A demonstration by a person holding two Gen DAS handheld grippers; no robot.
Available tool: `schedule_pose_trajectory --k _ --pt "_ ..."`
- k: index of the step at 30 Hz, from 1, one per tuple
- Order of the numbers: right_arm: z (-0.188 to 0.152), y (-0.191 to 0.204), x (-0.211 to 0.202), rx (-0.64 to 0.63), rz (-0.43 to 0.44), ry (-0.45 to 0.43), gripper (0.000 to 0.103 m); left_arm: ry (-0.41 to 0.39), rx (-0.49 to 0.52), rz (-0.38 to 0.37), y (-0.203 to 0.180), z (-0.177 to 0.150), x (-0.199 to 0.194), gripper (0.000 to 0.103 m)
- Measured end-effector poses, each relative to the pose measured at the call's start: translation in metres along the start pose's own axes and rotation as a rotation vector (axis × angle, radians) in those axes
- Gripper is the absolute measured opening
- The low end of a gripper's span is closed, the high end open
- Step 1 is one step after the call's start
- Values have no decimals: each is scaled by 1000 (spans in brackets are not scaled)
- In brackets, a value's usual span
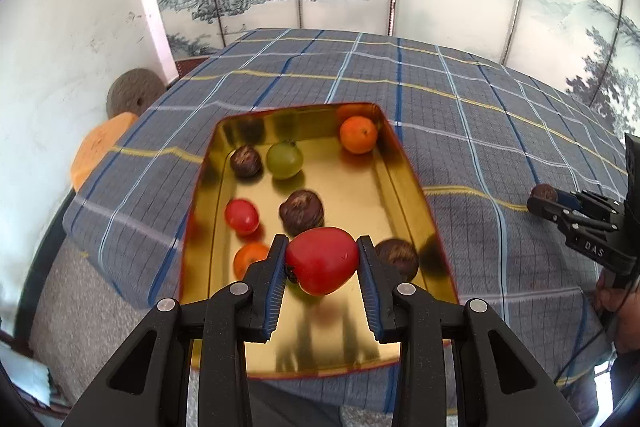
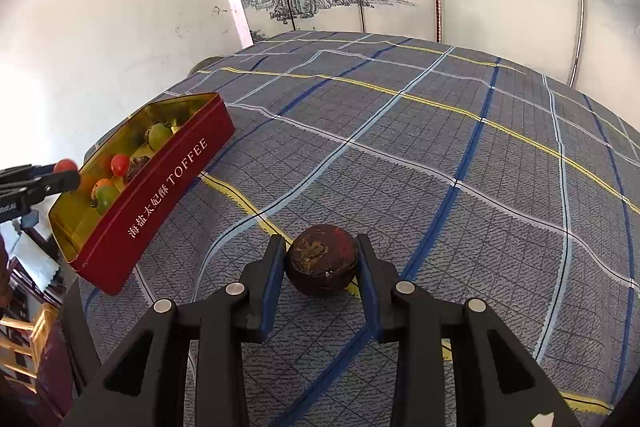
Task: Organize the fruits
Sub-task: 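Lower the red tomato into the tin and open the left gripper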
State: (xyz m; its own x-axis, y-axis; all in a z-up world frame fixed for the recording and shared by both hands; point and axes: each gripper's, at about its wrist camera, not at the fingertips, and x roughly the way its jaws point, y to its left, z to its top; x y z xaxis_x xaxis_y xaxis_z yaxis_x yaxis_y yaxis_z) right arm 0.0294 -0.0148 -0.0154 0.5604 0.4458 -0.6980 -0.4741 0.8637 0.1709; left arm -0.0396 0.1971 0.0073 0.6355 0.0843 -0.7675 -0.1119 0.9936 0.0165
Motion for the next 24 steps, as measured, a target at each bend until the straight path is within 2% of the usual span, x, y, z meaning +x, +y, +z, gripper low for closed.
schedule_pose_trajectory --k 8,24 --pt "0 -6 0 16 7 2 33 3 38 5 -15 23 26 35" --pt "1 -6 2 14 7 8 33 1 85 55 -23 43 53 36"
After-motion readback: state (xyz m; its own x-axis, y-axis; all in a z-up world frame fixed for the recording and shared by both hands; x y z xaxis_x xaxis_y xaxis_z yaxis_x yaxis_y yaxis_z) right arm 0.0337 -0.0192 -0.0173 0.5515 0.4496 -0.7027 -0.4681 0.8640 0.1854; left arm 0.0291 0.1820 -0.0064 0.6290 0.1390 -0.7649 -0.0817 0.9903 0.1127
